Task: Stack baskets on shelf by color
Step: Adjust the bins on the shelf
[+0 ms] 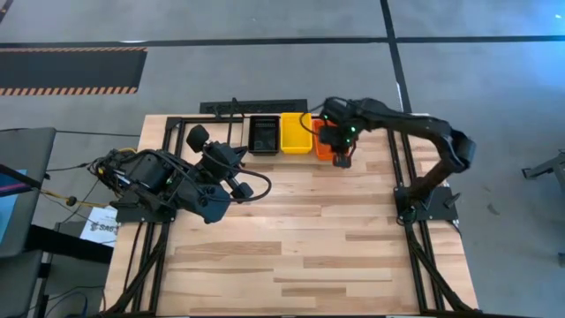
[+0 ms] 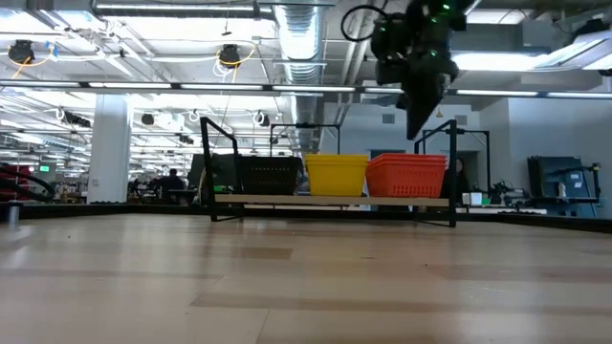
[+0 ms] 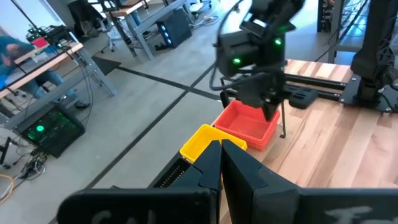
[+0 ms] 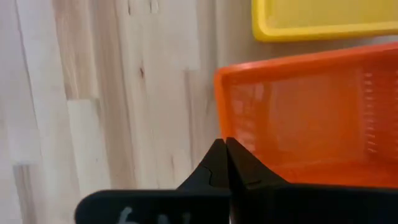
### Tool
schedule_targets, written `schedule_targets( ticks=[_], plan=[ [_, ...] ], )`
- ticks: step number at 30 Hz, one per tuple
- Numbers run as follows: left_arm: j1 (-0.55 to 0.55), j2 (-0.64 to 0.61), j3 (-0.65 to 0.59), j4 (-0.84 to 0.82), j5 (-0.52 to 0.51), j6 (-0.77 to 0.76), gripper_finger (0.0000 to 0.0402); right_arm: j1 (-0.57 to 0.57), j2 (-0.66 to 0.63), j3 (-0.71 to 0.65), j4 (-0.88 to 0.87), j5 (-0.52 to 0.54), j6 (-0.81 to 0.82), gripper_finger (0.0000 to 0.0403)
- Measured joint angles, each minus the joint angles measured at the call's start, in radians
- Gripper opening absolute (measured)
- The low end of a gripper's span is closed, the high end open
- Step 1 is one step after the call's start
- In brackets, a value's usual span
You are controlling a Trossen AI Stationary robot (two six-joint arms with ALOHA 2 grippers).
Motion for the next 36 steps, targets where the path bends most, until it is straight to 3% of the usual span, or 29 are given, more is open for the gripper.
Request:
schedule_targets(
  ticks=[6, 18, 36],
  plan=[
    [0.0, 0.0, 0.0, 0.0, -0.003, 0.0, 0.0, 0.008, -0.069, -0.179, 0.16, -0.064, 0.079, 0.0],
    [0.0, 0.0, 0.0, 0.0, -0.004, -0.001, 0.0, 0.087, 0.011, -0.188, 0.228, -0.069, 0.054, 0.0],
    [0.0, 0.0, 0.0, 0.0, 0.001, 0.0, 0.0, 0.001, 0.016, -0.185, 0.366, -0.041, 0.019, 0.0]
  ],
)
